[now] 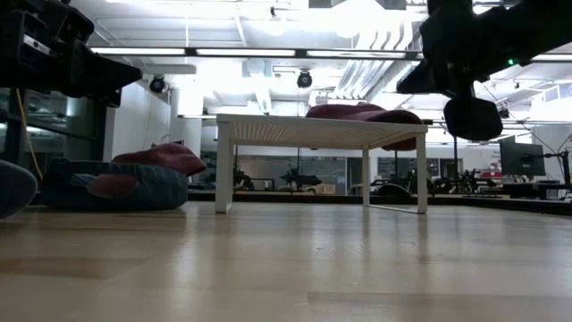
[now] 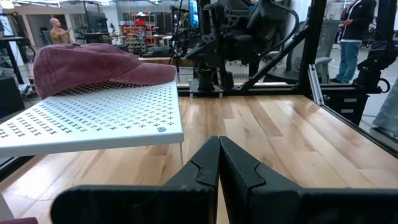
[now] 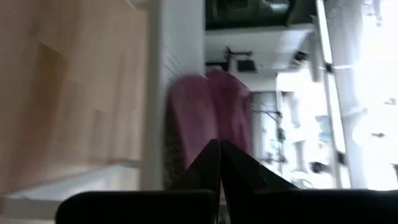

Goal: Pick & Place hat
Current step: Put the bottom red cap on the shelf

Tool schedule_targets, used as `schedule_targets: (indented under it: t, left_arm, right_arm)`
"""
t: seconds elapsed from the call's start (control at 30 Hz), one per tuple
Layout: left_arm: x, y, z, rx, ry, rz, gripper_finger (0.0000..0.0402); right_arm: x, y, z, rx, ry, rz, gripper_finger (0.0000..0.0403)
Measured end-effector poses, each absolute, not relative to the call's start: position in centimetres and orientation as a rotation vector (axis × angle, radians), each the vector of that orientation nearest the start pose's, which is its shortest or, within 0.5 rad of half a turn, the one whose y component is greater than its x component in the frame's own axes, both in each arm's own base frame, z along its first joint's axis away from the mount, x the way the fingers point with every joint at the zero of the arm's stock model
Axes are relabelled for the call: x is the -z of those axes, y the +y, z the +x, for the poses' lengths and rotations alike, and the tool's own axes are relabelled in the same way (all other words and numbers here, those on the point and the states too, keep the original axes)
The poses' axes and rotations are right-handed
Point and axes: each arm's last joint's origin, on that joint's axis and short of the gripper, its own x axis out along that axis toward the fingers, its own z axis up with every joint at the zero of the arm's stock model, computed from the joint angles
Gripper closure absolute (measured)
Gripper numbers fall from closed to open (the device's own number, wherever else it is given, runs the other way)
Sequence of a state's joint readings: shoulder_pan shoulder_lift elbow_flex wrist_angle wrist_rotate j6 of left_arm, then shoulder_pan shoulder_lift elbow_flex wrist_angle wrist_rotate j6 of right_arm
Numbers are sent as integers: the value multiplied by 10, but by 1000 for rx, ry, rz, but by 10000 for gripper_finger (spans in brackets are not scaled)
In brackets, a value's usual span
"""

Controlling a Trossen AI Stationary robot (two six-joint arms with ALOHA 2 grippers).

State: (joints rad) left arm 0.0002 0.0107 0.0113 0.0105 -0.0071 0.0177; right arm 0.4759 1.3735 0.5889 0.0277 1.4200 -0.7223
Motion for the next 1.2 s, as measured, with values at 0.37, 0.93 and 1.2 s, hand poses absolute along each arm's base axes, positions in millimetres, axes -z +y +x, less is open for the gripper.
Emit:
schedule_targets:
  t: [0.37, 0.93, 1.2]
  left_arm:
    - [-168, 0, 98, -7, -11, 18, 394]
    - [-168, 0, 98, -7, -11, 18, 394]
    - [-168, 0, 98, -7, -11, 18, 394]
  right_arm:
    - [-190, 90, 222, 879, 736, -1251, 375]
    - [-194, 72, 239, 781, 635, -985, 252]
    - [-217, 77, 258, 606, 561, -855, 253]
